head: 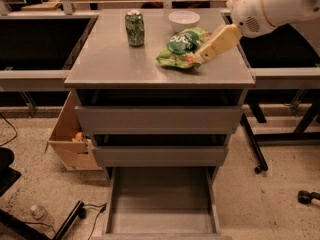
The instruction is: Place green can into bottom drawer
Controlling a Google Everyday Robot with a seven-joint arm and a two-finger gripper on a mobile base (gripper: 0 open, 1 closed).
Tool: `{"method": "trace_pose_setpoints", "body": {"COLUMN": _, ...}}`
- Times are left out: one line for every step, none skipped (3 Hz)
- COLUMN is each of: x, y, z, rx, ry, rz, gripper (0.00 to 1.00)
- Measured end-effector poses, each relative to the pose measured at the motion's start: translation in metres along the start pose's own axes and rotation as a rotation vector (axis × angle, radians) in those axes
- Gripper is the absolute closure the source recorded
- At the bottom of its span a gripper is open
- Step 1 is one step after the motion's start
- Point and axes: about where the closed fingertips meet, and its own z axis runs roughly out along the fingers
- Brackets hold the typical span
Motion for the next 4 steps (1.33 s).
{"method": "trace_pose_setpoints", "body": {"x": -0.006, "y": -0.009, "z": 0.001, "rx": 0.037, "ry": -0.023, "rz": 0.002, "gripper": 0.00}}
{"method": "trace_pose_setpoints", "body": {"x": -0.006, "y": -0.009, "z": 0.001, "rx": 0.037, "ry": -0.023, "rz": 0.002, "gripper": 0.00}}
{"method": "trace_pose_setpoints", "body": {"x": -0.008, "y": -0.015, "z": 0.006, "rx": 0.032, "ry": -0.048, "rz": -0.005, "gripper": 0.00}}
{"method": "trace_pose_setpoints", "body": {"x": -0.011, "y": -0.040, "z": 0.038, "rx": 0.004, "ry": -0.093, "rz": 0.008, "gripper": 0.00}}
